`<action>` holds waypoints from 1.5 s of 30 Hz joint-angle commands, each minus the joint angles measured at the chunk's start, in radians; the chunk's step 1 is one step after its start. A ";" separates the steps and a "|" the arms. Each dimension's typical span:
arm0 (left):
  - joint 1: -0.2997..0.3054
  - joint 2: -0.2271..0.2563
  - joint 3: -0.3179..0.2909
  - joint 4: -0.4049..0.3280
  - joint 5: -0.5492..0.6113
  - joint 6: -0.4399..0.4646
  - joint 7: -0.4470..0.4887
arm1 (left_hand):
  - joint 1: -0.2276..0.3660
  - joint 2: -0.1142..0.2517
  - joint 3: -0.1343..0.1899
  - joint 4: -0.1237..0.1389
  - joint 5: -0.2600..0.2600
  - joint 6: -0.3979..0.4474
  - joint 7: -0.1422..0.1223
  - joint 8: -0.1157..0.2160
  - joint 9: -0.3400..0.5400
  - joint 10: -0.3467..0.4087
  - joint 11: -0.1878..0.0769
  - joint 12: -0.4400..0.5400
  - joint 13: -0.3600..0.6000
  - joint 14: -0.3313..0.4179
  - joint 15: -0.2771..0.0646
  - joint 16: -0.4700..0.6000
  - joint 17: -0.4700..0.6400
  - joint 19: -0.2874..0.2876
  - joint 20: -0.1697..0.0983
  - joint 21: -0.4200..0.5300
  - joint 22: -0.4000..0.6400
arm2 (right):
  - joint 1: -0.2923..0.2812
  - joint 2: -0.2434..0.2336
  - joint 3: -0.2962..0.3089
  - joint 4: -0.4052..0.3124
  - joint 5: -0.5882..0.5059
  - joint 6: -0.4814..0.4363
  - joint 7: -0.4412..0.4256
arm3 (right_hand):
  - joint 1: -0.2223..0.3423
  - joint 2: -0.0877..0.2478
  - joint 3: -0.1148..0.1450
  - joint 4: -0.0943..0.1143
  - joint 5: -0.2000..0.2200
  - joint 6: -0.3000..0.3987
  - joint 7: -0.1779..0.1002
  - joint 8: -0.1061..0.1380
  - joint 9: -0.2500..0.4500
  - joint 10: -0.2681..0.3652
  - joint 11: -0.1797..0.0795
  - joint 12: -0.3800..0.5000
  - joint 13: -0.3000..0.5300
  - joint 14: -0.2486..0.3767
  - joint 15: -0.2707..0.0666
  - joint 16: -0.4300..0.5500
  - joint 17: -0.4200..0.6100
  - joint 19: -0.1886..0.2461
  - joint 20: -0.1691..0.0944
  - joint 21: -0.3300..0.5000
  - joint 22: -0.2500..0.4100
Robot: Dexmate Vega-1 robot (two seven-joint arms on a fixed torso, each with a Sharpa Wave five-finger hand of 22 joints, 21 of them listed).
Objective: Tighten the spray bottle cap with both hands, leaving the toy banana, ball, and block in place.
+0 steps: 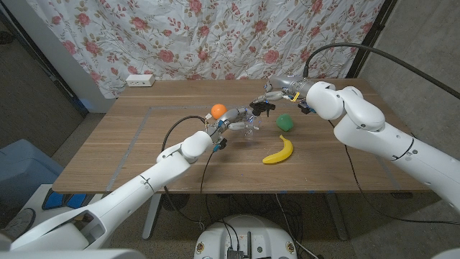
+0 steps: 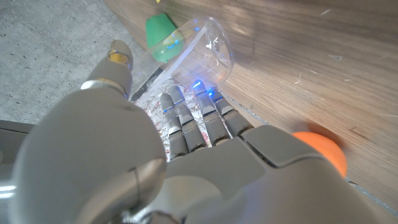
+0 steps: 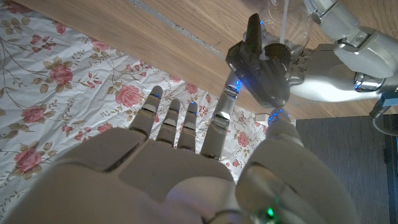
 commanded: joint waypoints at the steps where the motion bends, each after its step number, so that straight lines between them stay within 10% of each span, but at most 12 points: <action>1: 0.005 0.001 -0.003 -0.002 -0.001 -0.006 0.003 | -0.005 0.131 0.017 0.010 0.008 0.053 0.030 0.022 0.001 0.010 0.003 0.002 0.004 0.011 -0.125 -0.008 0.002 0.011 -0.062 -0.001 0.004 | 0.000 0.006 -0.009 -0.003 -0.001 -0.010 -0.010 | -0.007 0.023 0.005 0.002 -0.001 0.017 -0.004 0.008 -0.002 0.024 -0.003 0.006 0.002 0.013 -0.007 0.009 0.004 0.014 -0.007 0.006 0.005; 20: 0.029 0.006 -0.010 -0.018 -0.005 -0.007 0.018 | -0.016 0.141 0.024 0.011 0.008 0.053 0.033 0.027 -0.003 0.013 0.008 -0.001 0.007 0.014 -0.120 -0.012 0.002 0.010 -0.060 -0.002 0.004 | -0.022 0.013 -0.019 -0.026 -0.044 -0.059 -0.034 | -0.015 0.031 0.008 -0.007 -0.003 0.042 -0.005 0.013 -0.008 0.057 -0.009 0.004 0.002 0.040 -0.023 0.020 0.008 0.032 -0.014 0.005 0.005; 45: 0.047 0.010 -0.022 -0.019 -0.007 -0.021 0.036 | -0.027 0.148 0.033 0.008 0.007 0.054 0.036 0.034 -0.007 0.017 0.008 -0.004 0.011 0.017 -0.117 -0.019 0.002 0.012 -0.058 -0.002 0.004 | -0.056 -0.034 0.040 -0.053 0.043 0.006 -0.066 | -0.188 -0.040 -0.071 0.023 0.000 -0.227 0.075 -0.127 -0.008 -0.023 0.056 -0.056 0.006 -0.014 0.051 -0.015 0.017 -0.011 0.030 -0.013 0.006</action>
